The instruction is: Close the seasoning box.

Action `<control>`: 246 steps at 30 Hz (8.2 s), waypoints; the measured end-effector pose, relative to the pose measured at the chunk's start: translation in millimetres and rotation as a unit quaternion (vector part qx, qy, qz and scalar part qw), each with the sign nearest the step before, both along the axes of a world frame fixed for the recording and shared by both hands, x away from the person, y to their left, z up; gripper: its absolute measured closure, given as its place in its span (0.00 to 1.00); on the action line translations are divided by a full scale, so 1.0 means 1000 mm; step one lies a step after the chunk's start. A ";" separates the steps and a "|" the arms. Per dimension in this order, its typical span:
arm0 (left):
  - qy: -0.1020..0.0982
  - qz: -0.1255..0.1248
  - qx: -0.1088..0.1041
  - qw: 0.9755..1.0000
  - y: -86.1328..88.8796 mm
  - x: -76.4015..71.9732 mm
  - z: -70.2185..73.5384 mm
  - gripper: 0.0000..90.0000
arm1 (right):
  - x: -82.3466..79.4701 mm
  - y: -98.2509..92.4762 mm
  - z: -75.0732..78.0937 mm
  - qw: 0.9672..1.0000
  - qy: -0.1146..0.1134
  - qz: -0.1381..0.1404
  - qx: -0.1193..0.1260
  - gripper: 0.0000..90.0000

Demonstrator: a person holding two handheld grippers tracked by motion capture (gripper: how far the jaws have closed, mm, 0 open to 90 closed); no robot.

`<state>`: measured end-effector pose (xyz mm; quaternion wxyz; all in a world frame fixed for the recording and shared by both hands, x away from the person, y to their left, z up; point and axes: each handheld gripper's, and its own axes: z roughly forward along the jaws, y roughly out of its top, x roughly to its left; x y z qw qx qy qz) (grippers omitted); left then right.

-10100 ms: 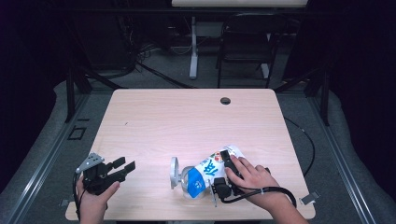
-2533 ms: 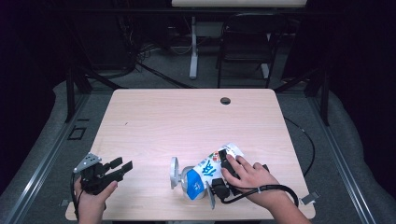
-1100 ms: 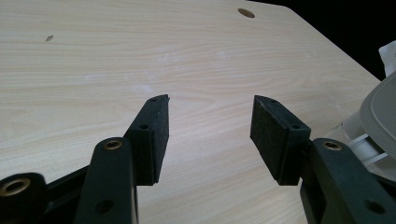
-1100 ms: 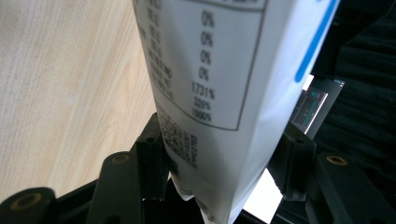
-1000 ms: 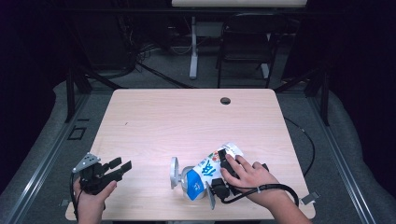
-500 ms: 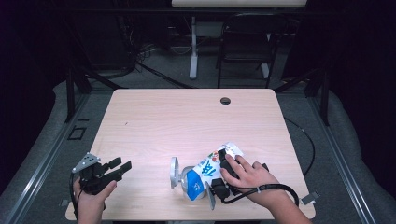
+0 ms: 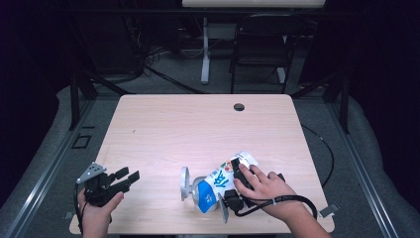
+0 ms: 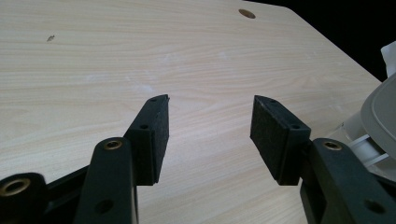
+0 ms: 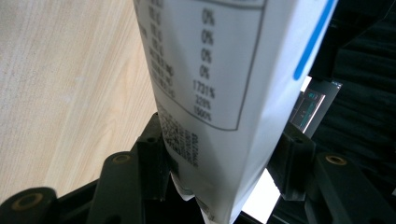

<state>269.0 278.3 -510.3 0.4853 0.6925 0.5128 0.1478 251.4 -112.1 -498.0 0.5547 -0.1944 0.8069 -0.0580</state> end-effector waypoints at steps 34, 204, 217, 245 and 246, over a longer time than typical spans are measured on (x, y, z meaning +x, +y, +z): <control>-0.002 0.003 -0.002 1.000 0.001 0.000 -0.001 0.53 | 0.000 0.000 0.001 1.000 -0.004 0.003 -0.004 0.54; 0.004 0.013 -0.004 1.000 0.006 0.001 -0.003 0.53 | -0.005 0.001 0.000 0.999 -0.034 0.021 -0.035 0.64; 0.002 0.015 -0.006 1.000 0.006 0.001 -0.003 0.53 | -0.005 0.001 0.000 0.998 -0.042 0.031 -0.044 0.64; 0.004 0.015 -0.007 1.000 0.007 0.001 -0.003 0.53 | -0.010 0.005 0.003 0.997 -0.049 0.031 -0.048 0.73; 0.004 0.015 -0.007 1.000 0.007 0.001 -0.003 0.53 | -0.010 0.004 0.003 0.997 -0.048 0.032 -0.046 0.73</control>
